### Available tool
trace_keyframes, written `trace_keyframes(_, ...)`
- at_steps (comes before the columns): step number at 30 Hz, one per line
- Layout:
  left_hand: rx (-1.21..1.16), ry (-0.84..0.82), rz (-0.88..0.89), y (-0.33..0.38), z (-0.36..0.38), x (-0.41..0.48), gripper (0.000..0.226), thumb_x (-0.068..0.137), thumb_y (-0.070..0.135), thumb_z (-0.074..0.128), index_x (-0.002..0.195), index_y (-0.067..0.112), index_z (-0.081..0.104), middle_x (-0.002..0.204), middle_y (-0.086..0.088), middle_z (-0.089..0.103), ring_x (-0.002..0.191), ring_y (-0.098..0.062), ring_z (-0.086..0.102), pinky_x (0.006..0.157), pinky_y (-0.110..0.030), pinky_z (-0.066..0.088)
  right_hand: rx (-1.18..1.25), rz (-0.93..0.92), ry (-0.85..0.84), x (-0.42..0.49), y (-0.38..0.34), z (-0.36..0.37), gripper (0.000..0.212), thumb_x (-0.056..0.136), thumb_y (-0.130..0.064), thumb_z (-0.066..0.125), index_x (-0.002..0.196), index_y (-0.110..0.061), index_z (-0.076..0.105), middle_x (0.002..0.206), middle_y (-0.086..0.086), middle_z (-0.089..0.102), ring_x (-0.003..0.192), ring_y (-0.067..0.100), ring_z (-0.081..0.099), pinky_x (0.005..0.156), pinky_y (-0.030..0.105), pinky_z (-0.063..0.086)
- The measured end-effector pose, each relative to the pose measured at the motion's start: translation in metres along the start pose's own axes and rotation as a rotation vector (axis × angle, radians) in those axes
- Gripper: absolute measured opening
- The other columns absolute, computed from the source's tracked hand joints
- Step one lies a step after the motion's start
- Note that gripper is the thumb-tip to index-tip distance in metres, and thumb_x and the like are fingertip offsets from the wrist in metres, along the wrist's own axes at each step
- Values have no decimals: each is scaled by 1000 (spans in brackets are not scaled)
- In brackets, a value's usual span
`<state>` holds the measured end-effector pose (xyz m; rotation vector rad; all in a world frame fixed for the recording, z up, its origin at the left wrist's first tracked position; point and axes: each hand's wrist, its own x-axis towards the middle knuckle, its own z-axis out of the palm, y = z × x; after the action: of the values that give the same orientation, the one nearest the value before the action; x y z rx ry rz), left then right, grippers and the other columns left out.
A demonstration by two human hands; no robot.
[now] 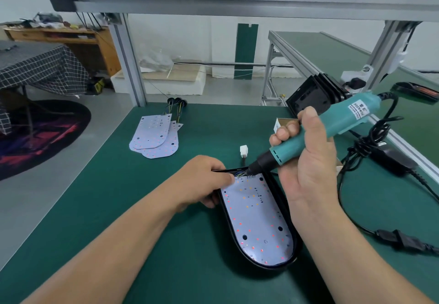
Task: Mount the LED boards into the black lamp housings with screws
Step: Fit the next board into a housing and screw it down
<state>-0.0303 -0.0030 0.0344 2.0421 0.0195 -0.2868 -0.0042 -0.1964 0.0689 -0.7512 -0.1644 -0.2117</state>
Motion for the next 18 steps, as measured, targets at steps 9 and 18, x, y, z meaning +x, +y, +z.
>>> trace_keyframes(9, -23, -10, -13, 2, 2, 1, 24, 96, 15, 67, 73, 11, 60, 61, -1, 63, 54, -18, 62, 48, -25, 51, -96, 18, -78, -7, 15, 4, 17, 106, -19, 62, 108, -11, 48, 70, 2, 49, 59, 18, 54, 59, 32, 51)
trace_keyframes(18, -30, -14, -29, 2, 3, 4, 16, 94, 13, 65, 79, 9, 63, 73, -12, 68, 59, -23, 64, 47, -24, 51, -121, 48, -134, -9, 19, 7, 16, 104, -18, 65, 89, -19, 59, 71, 3, 48, 60, 21, 52, 61, 32, 50)
